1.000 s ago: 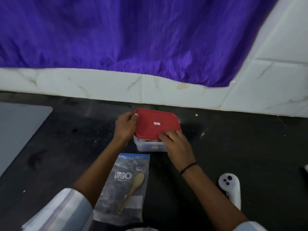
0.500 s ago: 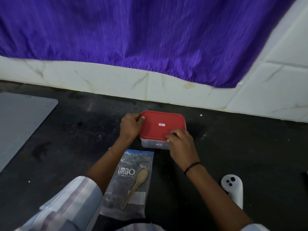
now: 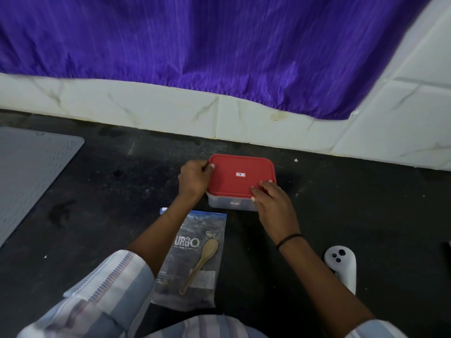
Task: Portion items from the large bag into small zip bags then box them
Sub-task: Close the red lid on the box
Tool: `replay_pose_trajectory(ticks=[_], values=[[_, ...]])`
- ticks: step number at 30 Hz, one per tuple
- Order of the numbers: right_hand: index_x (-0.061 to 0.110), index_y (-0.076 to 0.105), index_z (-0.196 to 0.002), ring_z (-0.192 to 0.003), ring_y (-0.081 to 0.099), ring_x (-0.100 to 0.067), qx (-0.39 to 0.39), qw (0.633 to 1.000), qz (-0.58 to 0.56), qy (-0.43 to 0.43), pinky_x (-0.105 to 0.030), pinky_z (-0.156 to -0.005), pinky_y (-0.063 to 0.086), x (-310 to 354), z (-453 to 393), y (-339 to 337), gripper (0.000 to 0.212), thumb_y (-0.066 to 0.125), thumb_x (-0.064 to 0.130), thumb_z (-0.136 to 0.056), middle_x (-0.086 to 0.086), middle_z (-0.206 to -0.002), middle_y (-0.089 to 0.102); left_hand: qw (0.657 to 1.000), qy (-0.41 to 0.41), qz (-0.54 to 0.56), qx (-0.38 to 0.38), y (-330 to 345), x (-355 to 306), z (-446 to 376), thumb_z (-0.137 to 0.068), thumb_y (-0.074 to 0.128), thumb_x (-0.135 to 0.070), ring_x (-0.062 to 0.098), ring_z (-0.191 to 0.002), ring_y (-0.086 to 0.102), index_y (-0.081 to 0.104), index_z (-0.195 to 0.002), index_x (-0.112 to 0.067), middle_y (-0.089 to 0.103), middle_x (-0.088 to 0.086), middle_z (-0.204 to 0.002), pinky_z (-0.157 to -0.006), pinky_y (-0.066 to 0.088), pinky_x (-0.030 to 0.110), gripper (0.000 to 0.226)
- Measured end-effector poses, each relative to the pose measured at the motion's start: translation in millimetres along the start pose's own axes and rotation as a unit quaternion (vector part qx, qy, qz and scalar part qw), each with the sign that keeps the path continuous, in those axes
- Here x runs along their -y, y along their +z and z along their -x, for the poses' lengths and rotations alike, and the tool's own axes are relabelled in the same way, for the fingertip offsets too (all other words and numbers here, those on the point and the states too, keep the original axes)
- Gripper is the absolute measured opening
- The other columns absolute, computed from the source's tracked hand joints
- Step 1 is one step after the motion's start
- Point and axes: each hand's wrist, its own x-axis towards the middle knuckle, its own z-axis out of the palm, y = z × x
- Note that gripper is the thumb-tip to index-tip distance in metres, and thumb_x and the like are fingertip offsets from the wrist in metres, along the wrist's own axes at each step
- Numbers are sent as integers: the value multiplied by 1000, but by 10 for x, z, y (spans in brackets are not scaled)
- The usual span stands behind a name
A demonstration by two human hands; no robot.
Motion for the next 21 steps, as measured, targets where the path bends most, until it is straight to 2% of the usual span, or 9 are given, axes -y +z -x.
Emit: replay_pose_trajectory(ticks=[7,9,11,13,15,17,19,21], values=[[8,73,-109,-109,62,-39,-27,1000,3,3,-52,-93,51,8,51,21,28,72,12,-81,-18,-117,66,1000,-2,-1,-24,30,-70,41,-98,58,-26,26,-65,66,74,-94,-1,70,12,-73,-60,51,30,30],[8,72,-109,-107,62,-39,-26,999,24,-13,-54,-91,51,36,51,-18,29,72,13,-81,-18,-116,66,1000,-1,5,-25,21,-76,63,-98,58,-27,27,-65,66,74,-93,-1,70,12,-74,-59,51,30,32],[9,68,-115,-112,58,-37,-22,998,64,-17,-56,-98,45,110,49,-99,34,65,23,-85,-17,-122,62,1000,-9,19,-19,0,-77,74,-98,58,-31,27,-66,67,74,-90,-3,70,11,-75,-61,54,34,34],[14,64,-120,-117,51,-32,-34,995,91,-28,-52,-103,38,253,108,-162,36,59,31,-89,-10,-127,57,999,-9,30,-9,-27,-77,76,-98,57,-37,24,-65,66,73,-88,-6,70,8,-74,-61,55,34,37],[15,66,-111,-110,54,-29,-43,993,47,-104,-44,-94,41,463,220,-138,26,56,29,-93,-7,-119,61,1000,-5,25,-5,-62,-88,91,-98,55,-43,17,-62,61,70,-84,-11,65,0,-69,-53,47,26,39],[15,68,-103,-97,58,-27,27,977,-3,-212,-40,-82,46,673,385,-13,20,53,25,-94,-5,-111,63,1000,-7,22,-2,-104,-87,125,-97,53,-48,12,-63,58,68,-82,-15,62,-4,-68,-53,38,22,39],[20,66,-103,-97,57,-25,121,953,-6,-279,-39,-76,47,826,574,151,19,51,25,-92,-2,-113,61,999,-9,37,13,-129,-70,157,-97,54,-48,15,-75,64,71,-96,-15,69,-1,-82,-62,49,26,37],[26,64,-104,-102,54,-22,154,942,13,-298,-36,-75,45,899,745,287,19,52,27,-89,4,-114,60,997,-11,64,30,-151,-56,192,-96,56,-44,20,-83,68,71,-105,-13,72,4,-91,-74,58,37,36]])
